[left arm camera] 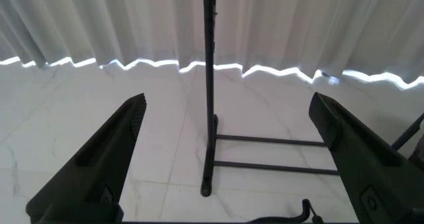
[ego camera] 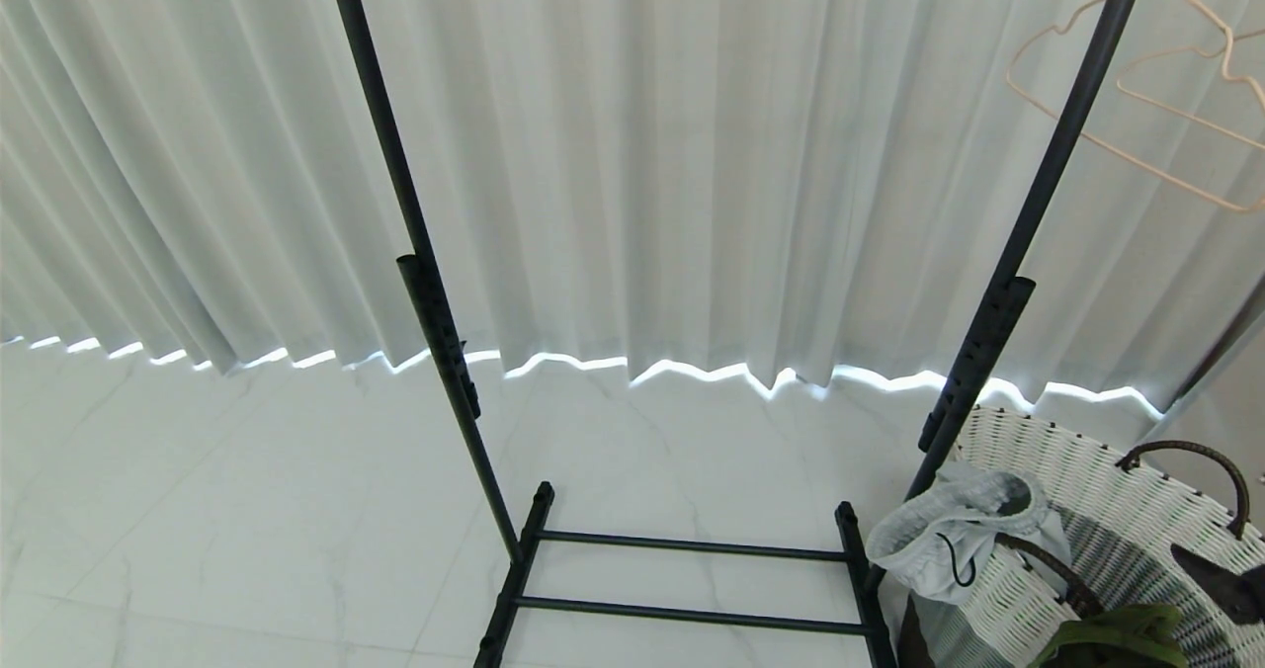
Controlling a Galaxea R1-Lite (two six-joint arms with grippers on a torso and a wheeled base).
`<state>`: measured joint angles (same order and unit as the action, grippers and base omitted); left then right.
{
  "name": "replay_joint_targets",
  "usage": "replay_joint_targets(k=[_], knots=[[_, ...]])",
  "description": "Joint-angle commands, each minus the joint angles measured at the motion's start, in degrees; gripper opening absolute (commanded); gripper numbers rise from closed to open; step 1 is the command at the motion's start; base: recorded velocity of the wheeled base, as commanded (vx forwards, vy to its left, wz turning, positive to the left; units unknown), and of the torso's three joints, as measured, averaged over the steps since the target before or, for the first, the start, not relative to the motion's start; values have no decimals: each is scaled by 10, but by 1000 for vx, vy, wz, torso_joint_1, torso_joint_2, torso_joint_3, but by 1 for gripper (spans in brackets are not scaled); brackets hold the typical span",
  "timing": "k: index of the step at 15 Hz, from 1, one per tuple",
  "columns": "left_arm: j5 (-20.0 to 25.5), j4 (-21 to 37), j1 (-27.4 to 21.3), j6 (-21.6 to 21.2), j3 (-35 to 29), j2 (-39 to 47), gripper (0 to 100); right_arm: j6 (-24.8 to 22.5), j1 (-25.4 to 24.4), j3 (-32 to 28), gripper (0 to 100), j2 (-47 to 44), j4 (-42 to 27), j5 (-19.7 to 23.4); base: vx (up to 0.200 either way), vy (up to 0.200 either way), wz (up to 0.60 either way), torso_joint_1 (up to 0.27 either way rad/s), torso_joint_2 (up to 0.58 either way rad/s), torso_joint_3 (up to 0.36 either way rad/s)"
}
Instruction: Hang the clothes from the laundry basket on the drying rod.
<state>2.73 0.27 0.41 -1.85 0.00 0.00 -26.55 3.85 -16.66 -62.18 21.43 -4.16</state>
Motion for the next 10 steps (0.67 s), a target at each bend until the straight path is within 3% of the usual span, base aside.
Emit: replay_joint_targets(k=[1,6,10], knots=[[0,0,0,0,0,0,100,-45,39,24,100,-181,131,-6,0,0,0,0,0,0],[0,0,0,0,0,0,100,-72,71,44,100,-179,136,-15,0,0,0,0,0,0],[0,0,0,0,0,0,100,-99,109,102,100,-182,137,-6,0,0,0,-69,279,205]])
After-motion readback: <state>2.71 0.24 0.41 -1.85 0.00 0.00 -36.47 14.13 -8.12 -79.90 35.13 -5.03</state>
